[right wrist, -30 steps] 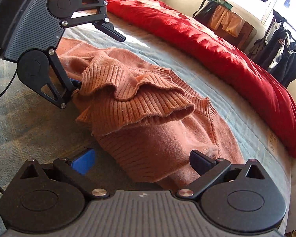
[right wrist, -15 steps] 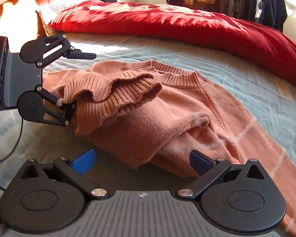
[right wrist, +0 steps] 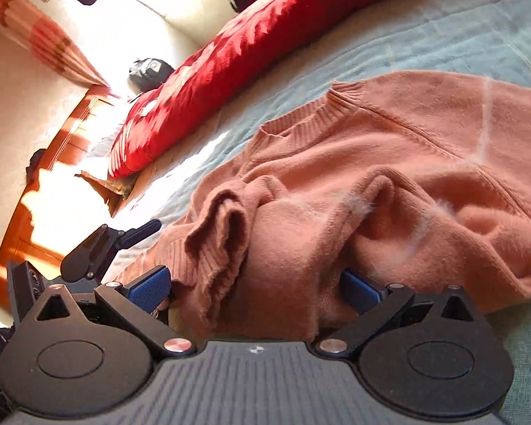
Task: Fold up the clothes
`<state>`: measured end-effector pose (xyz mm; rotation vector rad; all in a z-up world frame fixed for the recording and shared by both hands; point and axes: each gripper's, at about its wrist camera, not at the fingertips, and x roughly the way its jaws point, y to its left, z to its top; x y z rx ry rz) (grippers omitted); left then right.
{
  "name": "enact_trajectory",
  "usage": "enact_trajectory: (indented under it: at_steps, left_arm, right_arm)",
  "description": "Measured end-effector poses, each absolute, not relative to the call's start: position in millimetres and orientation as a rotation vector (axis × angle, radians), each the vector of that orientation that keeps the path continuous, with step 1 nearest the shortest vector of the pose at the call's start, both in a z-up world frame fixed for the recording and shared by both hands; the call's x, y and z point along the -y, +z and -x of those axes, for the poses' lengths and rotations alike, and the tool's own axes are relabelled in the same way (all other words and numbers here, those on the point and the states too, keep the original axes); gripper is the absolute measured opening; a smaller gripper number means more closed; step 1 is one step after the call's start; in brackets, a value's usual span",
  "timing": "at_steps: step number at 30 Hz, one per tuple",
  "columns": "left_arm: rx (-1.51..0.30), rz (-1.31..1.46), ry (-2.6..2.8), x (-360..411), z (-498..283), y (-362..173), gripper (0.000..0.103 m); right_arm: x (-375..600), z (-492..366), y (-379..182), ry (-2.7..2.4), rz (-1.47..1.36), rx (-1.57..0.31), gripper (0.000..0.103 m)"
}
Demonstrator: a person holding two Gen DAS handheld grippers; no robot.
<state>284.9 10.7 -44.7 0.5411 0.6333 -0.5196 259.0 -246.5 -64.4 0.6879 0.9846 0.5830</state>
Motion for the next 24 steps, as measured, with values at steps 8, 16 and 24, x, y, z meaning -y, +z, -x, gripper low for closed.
enact_trajectory:
  at_steps: [8, 16, 24]
  left_arm:
    - [-0.989, 0.175, -0.606, -72, -303, -36, 0.074]
    - [-1.024, 0.627, -0.643, -109, -321, -50, 0.079]
    - [-1.037, 0.681, -0.573, -104, -347, -72, 0.085]
  right_arm:
    - [263, -265, -87, 0.607, -0.887, -0.993, 0.103]
    - [272, -265, -96, 0.629, -0.953, -1.003, 0.103]
    - [273, -265, -99, 0.617, -1.002, -0.989, 0.103]
